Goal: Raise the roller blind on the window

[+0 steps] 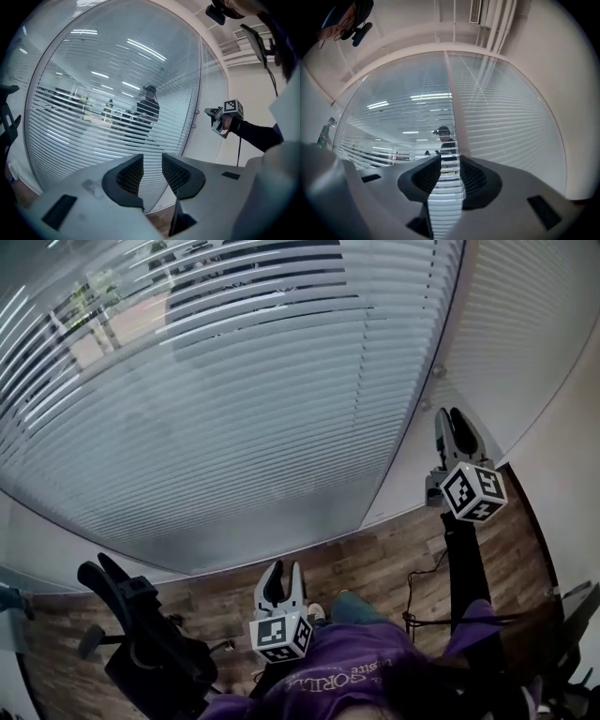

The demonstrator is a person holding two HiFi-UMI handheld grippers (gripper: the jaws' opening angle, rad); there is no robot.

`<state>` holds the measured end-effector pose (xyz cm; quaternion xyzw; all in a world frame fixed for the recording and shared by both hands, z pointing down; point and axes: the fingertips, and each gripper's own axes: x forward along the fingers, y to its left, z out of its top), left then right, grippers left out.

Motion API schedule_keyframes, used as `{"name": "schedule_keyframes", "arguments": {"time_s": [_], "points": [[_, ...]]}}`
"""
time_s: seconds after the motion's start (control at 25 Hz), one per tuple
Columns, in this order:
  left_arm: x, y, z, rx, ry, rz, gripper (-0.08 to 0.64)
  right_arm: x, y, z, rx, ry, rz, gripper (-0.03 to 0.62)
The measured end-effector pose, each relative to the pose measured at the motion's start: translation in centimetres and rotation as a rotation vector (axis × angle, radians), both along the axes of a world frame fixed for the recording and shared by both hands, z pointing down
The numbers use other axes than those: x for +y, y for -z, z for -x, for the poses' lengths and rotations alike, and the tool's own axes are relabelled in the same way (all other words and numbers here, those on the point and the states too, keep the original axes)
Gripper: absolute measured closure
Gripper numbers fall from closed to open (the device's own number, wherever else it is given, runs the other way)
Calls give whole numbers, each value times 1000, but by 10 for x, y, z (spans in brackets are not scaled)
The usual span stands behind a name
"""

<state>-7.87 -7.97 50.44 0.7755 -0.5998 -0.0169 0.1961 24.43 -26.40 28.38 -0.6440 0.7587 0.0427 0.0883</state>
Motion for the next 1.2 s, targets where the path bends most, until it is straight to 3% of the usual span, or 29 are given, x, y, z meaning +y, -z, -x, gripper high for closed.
{"name": "schedule_keyframes", "arguments": {"time_s": [0.36,0.56,0.68,0.8,1.08,1.2], "points": [[-35,8,-13,-9,98,-32,436,-83,-8,-25,32,1,87,456],[-40,-1,-9,-14,133,-21,436,-95,-14,-29,-15,16,78,457],[-44,-5,-6,-24,140,-20,436,-96,-15,-30,18,0,63,465],[-46,-7,2,-32,156,-26,437,-97,-17,-28,133,-21,50,466],[-48,-10,8,-36,158,-14,436,-96,-14,-18,562,-73,50,468],[-50,-12,5,-35,148,-14,436,-96,-15,-11,676,-84,50,468]]}}
